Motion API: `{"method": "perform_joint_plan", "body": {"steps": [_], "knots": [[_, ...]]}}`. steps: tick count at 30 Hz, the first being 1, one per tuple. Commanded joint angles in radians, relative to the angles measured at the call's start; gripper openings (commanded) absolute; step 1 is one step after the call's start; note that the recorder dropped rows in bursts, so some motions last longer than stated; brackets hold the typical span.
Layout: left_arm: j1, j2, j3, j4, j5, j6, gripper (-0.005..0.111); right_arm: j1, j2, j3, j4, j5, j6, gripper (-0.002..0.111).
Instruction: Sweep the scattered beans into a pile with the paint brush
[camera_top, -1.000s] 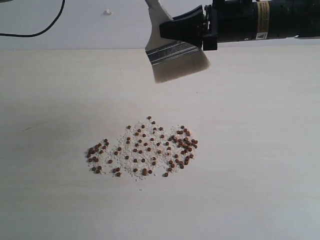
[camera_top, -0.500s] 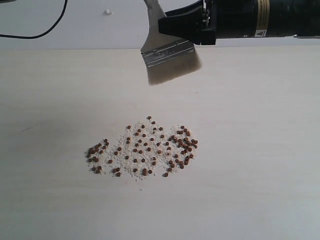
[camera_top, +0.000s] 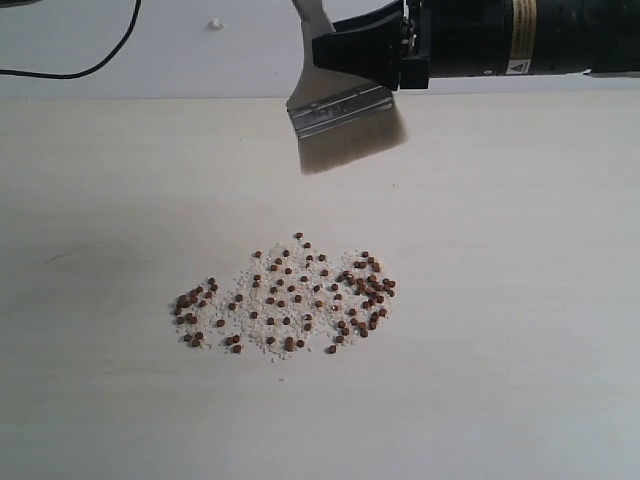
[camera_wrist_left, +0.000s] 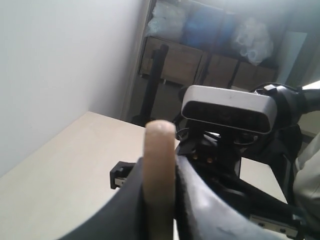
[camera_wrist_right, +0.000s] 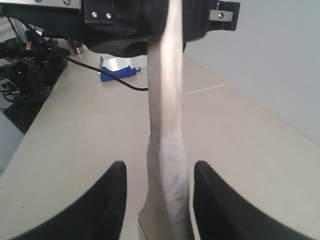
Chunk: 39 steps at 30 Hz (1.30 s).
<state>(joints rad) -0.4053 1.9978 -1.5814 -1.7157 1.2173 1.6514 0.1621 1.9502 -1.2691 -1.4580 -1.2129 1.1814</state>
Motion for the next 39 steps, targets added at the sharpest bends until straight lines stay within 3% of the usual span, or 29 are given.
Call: {"method": "perform_joint_plan", "body": {"steps": [1,10,24,39], "knots": [[-0.006,0.001,-0.006,0.042,0.004,-0.04,0.0,0.013,-0.011,-0.006,-0.006,-0.008,0.03,0.042],[-0.006,0.001,-0.006,0.093,0.004,-0.091,0.0,0.013,-0.011,-0.092,-0.11,-0.008,0.206,0.042],[-0.049,0.001,-0.006,0.112,0.004,-0.097,0.0,0.013,-0.011,-0.094,-0.122,-0.008,0.23,0.041],[-0.049,0.001,-0.006,0.112,0.004,-0.093,0.0,0.013,-0.011,-0.094,-0.149,-0.008,0.262,0.03]]}}
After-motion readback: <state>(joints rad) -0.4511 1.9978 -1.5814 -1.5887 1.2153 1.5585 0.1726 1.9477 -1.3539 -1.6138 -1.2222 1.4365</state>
